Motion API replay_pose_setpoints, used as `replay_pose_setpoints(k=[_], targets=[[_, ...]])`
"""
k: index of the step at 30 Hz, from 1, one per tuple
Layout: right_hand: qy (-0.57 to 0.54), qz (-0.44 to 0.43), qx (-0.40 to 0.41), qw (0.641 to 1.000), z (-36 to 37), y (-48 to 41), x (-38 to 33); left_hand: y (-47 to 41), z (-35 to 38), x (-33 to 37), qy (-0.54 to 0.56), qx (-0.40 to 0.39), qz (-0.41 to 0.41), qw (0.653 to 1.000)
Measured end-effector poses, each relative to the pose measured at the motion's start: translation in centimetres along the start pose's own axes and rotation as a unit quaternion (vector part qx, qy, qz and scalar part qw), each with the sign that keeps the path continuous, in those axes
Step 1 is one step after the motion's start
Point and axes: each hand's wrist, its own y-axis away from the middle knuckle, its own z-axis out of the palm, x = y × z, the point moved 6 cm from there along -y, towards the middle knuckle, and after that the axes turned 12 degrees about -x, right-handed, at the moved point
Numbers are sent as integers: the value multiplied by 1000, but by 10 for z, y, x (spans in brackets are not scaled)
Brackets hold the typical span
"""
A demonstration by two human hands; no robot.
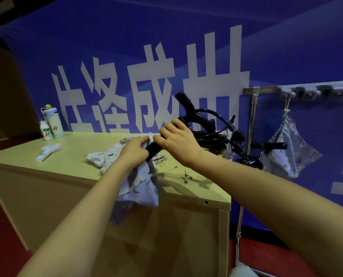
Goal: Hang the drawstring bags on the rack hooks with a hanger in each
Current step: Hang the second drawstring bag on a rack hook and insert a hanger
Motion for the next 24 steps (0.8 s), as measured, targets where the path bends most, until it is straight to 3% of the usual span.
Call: replay_pose_setpoints(k=[5,10,13,15,17,20,22,24], targets=[[-3,-23,39,999,-10,-17,-16,12,-7,4,-45,7,34,998],[-51,-66,68,994,-24,-35,-35,30,-30,-10,-94,130,-20,987],[-106,-154,122,975,-25,-30,-55,42,-47,-25,-111,173,-41,978],[-163,-132,127,969,-21,-25,-62,49,-61,-34,-98,192,-50,975],[-308,0,3,951,-4,-28,-59,54,-72,-39,-88,200,-49,975],[-498,184,-232,815,30,-30,-65,55,-79,-36,-80,202,-37,976],[-547,225,-279,756,37,-36,-76,54,-80,-31,-75,190,-25,979],[-530,250,-281,760,39,-43,-78,53,-78,-19,-76,177,-4,981]])
